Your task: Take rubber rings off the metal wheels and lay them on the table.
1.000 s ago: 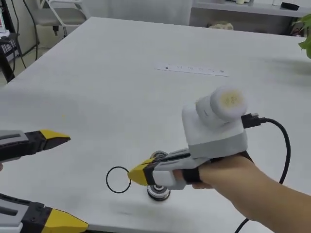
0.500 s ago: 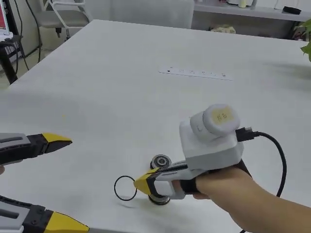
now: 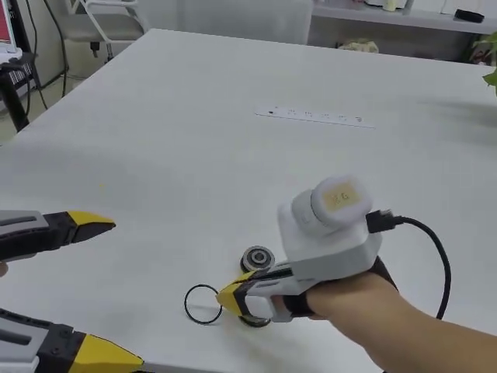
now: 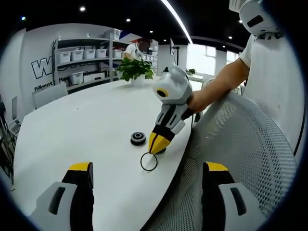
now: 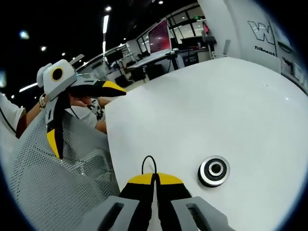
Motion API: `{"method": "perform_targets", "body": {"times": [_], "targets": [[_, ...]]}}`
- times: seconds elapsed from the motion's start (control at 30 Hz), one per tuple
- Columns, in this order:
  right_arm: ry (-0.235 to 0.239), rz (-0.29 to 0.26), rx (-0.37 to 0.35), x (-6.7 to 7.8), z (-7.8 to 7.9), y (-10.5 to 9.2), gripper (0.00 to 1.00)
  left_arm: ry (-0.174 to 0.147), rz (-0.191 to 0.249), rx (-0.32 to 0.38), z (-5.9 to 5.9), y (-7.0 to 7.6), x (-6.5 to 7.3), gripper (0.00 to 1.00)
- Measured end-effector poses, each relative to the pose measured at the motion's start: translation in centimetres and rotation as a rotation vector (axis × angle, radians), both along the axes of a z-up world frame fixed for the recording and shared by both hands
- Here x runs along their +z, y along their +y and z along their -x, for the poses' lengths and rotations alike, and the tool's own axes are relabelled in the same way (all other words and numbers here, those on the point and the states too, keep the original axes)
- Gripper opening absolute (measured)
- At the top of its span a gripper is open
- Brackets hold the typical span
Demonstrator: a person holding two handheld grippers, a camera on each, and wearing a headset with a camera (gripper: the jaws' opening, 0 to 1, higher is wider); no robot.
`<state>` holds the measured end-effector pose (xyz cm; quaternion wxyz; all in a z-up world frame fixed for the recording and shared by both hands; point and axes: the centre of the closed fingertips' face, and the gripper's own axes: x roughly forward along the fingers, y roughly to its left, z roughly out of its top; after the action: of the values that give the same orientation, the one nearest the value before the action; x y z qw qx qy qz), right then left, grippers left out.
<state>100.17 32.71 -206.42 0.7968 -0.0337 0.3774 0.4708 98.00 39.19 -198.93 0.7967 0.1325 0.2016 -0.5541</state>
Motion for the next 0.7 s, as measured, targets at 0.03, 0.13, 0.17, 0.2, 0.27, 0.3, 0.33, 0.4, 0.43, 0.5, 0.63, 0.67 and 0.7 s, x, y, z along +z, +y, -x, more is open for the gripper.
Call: {"method": "perform_targets", "body": {"times": [0.03, 0.13, 0.17, 0.2, 0.27, 0.3, 0.33, 0.4, 0.43, 0.5, 0.63, 0.67, 0.7], "targets": [[-0.007, 0.006, 0.003, -0.06, -0.04, -0.01, 0.00, 0.000, 0.003, 0.001, -0.02, -0.01, 0.04, 0.92], [-0.026, 0.024, 0.011, -0.23, -0.21, -0.06, 0.05, 0.000, 0.004, 0.001, -0.01, -0.01, 0.06, 0.92], [-0.026, 0.025, 0.016, -0.25, -0.16, -0.03, 0.05, -0.001, 0.004, 0.001, -0.01, -0.01, 0.08, 0.91], [-0.027, 0.024, 0.021, -0.24, -0.13, 0.00, 0.04, -0.002, 0.004, 0.001, 0.00, -0.02, 0.08, 0.91], [-0.029, 0.031, 0.029, -0.30, -0.04, 0.06, 0.06, 0.000, 0.004, 0.001, 0.02, -0.03, 0.08, 0.91], [-0.031, 0.033, 0.035, -0.31, 0.03, 0.14, 0.07, -0.001, 0.003, 0.000, 0.01, -0.02, 0.08, 0.91], [-0.033, 0.035, 0.042, -0.33, 0.12, 0.22, 0.08, -0.003, 0.003, 0.000, 0.00, -0.01, 0.09, 0.91], [-0.041, 0.046, 0.064, -0.41, 0.38, 0.40, 0.09, -0.003, 0.004, 0.002, -0.03, 0.02, 0.08, 0.91], [-0.050, 0.054, 0.074, -0.44, 0.46, 0.48, 0.10, -0.003, 0.004, 0.004, -0.06, 0.05, 0.09, 0.90], [-0.064, 0.072, 0.090, -0.55, 0.50, 0.51, 0.12, -0.006, 0.008, 0.007, -0.13, 0.07, 0.17, 0.90], [-0.076, 0.088, 0.098, -0.57, 0.38, 0.35, 0.15, -0.007, 0.008, 0.008, -0.14, 0.10, 0.18, 0.90], [-0.078, 0.087, 0.098, -0.51, 0.33, 0.30, 0.15, -0.007, 0.007, 0.008, -0.14, 0.10, 0.18, 0.89], [-0.081, 0.083, 0.092, -0.30, 0.14, 0.17, 0.14, -0.007, 0.008, 0.007, -0.13, 0.10, 0.19, 0.89]]}}
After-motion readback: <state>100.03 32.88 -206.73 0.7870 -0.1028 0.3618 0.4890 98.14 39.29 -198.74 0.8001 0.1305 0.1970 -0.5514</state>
